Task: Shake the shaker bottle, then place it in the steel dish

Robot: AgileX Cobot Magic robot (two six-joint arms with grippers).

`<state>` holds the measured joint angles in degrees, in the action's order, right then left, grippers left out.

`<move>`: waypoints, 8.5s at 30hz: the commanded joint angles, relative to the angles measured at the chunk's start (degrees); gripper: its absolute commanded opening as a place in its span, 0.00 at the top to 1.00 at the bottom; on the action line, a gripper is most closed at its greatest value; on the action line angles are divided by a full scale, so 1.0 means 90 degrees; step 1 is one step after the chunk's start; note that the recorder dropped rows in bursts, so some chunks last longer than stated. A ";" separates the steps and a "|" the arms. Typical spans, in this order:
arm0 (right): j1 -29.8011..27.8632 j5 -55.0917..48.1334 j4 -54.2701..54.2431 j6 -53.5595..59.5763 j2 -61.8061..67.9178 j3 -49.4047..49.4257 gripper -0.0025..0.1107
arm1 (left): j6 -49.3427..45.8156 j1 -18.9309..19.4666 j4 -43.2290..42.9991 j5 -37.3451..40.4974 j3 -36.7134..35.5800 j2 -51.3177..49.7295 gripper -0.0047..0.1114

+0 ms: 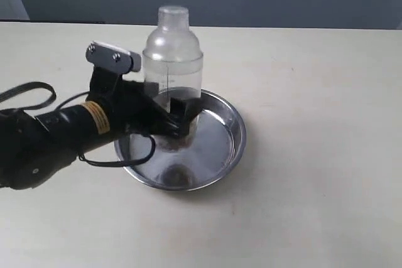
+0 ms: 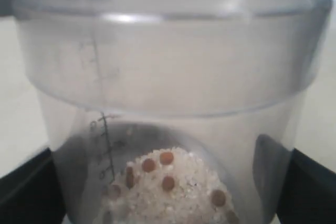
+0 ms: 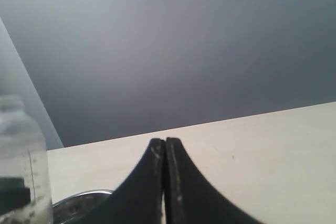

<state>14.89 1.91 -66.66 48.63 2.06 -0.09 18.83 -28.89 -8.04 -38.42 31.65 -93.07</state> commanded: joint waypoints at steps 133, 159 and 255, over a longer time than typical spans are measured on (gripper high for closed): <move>-0.0006 0.0009 -0.0008 0.0023 -0.0024 0.0010 0.99 | -0.0088 -0.0033 0.0258 -0.3505 -0.0800 -0.1945 0.05; -0.0006 0.0015 -0.0008 0.0023 -0.0024 0.0010 0.99 | -0.2766 -0.0033 0.3044 -0.3505 -0.3517 0.2816 0.06; -0.0006 0.0016 -0.0008 0.0023 -0.0024 0.0010 0.99 | -0.3143 0.2270 0.0162 0.5208 -0.3517 1.0280 0.96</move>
